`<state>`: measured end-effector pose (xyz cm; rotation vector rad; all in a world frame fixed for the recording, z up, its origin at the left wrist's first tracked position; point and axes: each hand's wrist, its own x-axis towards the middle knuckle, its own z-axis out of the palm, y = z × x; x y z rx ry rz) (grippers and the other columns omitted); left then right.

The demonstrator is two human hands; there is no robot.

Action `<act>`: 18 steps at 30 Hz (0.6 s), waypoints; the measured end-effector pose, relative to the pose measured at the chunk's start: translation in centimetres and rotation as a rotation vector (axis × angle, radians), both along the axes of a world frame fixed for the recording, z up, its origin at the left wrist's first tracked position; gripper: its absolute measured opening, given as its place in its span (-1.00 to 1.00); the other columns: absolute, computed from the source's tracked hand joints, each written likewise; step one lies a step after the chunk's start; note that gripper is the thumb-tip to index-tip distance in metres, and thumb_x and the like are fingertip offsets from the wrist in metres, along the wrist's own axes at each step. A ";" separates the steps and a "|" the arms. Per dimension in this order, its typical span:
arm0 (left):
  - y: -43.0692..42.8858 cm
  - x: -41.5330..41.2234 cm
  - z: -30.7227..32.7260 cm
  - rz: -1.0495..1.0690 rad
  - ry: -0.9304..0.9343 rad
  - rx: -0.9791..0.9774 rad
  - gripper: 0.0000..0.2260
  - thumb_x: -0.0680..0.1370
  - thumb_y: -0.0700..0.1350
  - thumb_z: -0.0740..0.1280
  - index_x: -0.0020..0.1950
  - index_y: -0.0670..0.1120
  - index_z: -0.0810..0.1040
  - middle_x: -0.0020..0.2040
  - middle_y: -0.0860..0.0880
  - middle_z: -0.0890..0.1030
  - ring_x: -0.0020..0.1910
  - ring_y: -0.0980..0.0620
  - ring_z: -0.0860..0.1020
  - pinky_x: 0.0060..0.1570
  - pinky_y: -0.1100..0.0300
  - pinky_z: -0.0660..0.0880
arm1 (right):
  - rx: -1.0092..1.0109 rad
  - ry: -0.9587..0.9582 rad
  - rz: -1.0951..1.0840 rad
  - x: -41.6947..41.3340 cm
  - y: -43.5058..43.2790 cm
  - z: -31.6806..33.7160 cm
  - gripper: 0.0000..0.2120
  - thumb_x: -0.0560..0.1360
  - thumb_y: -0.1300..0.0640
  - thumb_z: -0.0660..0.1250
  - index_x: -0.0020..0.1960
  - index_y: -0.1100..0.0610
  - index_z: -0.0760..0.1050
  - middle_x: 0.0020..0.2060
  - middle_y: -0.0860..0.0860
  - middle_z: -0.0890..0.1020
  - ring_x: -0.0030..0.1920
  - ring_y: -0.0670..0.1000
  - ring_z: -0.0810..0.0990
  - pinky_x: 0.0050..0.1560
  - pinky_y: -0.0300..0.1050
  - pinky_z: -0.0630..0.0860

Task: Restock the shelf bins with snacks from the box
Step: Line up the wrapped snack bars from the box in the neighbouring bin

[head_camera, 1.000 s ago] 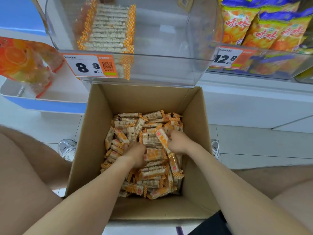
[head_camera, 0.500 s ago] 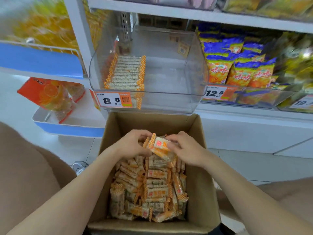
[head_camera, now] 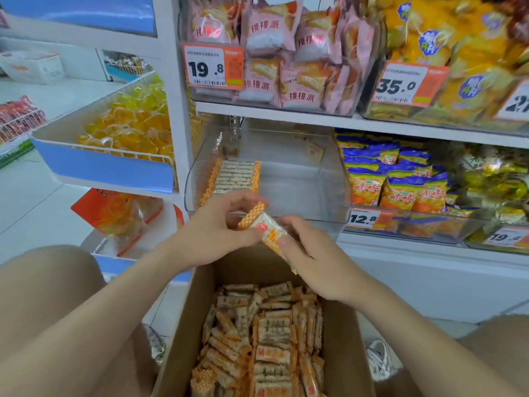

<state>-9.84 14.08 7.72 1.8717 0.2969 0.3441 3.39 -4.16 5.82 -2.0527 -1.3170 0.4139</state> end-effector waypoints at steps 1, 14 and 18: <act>0.3 0.5 0.6 0.032 -0.026 -0.032 -0.58 0.55 -0.26 0.52 0.36 0.01 0.57 0.17 -0.03 0.65 0.08 0.04 0.68 0.03 0.12 0.67 | 0.023 -0.023 -0.029 0.5 0.6 0.7 -0.67 0.73 -0.05 0.14 0.46 -0.04 0.36 -0.02 -0.13 0.61 -0.11 -0.16 0.59 -0.15 -0.20 0.51; 9.1 12.4 -2.4 -0.162 0.616 0.972 -0.50 0.73 0.14 0.05 0.66 0.04 0.22 0.70 -0.04 0.10 0.66 -0.16 0.06 0.55 -0.29 0.13 | -0.464 -0.653 -0.223 15.3 13.5 -1.4 -0.57 0.67 0.07 0.28 0.47 0.17 0.28 0.38 0.22 0.52 0.40 0.32 0.42 0.33 0.20 0.38; 10.9 16.0 -3.4 -0.210 0.739 0.985 -0.43 0.71 0.26 -0.02 0.70 0.09 0.09 0.72 0.07 -0.18 0.69 -0.19 -0.18 0.59 -0.34 -0.06 | -0.536 -0.693 -0.222 17.7 17.3 -3.3 -0.52 0.63 0.15 0.34 0.47 0.18 0.25 0.37 0.22 0.52 0.41 0.31 0.40 0.31 0.20 0.39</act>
